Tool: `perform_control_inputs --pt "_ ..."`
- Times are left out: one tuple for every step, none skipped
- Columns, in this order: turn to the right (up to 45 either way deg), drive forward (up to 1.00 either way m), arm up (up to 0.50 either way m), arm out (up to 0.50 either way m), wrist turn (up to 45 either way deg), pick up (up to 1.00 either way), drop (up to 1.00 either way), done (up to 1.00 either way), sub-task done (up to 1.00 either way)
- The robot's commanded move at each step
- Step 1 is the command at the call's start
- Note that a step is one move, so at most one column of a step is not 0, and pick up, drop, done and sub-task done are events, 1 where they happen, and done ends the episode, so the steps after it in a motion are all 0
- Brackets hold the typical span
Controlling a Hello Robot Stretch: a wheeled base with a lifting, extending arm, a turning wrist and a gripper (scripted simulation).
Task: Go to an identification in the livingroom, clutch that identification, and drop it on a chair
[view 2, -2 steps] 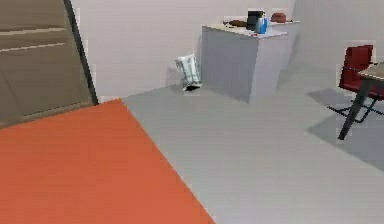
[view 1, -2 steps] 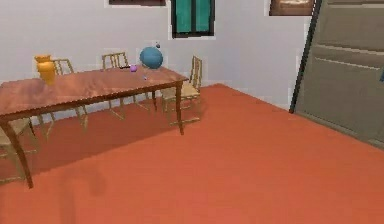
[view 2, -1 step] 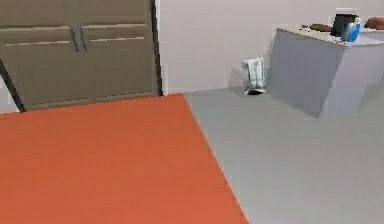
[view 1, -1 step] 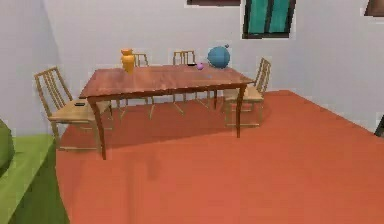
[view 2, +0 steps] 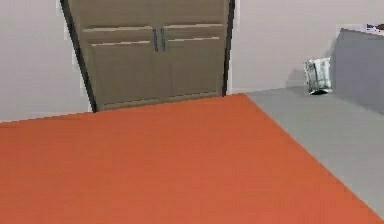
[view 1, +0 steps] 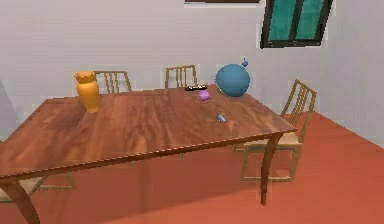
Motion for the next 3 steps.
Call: perform_control_inputs --pt "-6.0 0.00 0.00 0.00 0.0 0.00 0.00 0.00 0.00" --pt "0.0 0.35 0.00 0.00 0.0 0.00 0.00 0.00 0.00" --pt "-45.0 0.00 0.00 0.00 0.0 0.00 0.00 0.00 0.00"
